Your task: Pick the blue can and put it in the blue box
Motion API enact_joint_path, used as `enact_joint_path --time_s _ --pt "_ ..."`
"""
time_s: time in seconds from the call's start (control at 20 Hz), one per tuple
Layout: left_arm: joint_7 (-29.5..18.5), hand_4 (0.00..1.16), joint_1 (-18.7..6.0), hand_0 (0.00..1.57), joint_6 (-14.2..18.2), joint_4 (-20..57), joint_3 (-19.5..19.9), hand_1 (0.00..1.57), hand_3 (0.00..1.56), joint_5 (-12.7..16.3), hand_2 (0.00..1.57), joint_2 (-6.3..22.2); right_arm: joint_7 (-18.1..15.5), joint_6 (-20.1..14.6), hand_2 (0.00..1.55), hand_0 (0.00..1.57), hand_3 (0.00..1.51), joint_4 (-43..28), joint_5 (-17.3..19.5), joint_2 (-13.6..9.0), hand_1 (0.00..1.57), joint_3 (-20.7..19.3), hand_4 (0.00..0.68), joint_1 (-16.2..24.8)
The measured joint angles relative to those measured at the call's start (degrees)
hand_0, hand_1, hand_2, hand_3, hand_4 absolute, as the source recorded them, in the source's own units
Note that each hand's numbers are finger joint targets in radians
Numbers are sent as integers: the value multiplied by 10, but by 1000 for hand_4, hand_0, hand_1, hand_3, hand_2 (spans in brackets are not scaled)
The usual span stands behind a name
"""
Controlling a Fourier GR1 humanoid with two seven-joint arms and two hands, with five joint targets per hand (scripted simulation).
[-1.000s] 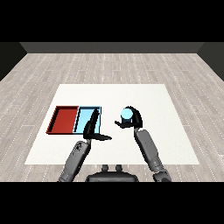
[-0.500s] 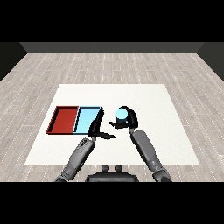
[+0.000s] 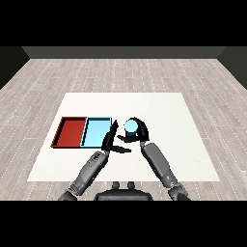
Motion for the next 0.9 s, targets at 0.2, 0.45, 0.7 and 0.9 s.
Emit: enact_joint_path --time_s 0.2,0.45,0.7,0.9 --pt "-14 0 -23 0 19 36 -27 0 0 34 0 0 4 -4 1463 1435 1375 -4 -5 -2 1435 9 550 -3" --pt "-20 0 -34 0 38 46 -55 0 0 60 0 0 -6 2 1461 1428 1376 4 -6 -1 1428 16 559 -2" --pt "-32 0 -57 0 48 77 -65 0 0 81 0 0 -10 1 1460 1425 1377 12 -17 0 1425 21 550 -18" --pt "-18 0 -76 0 53 87 -63 0 0 80 0 0 -18 3 1462 1426 1384 16 -24 0 1426 23 549 -18"
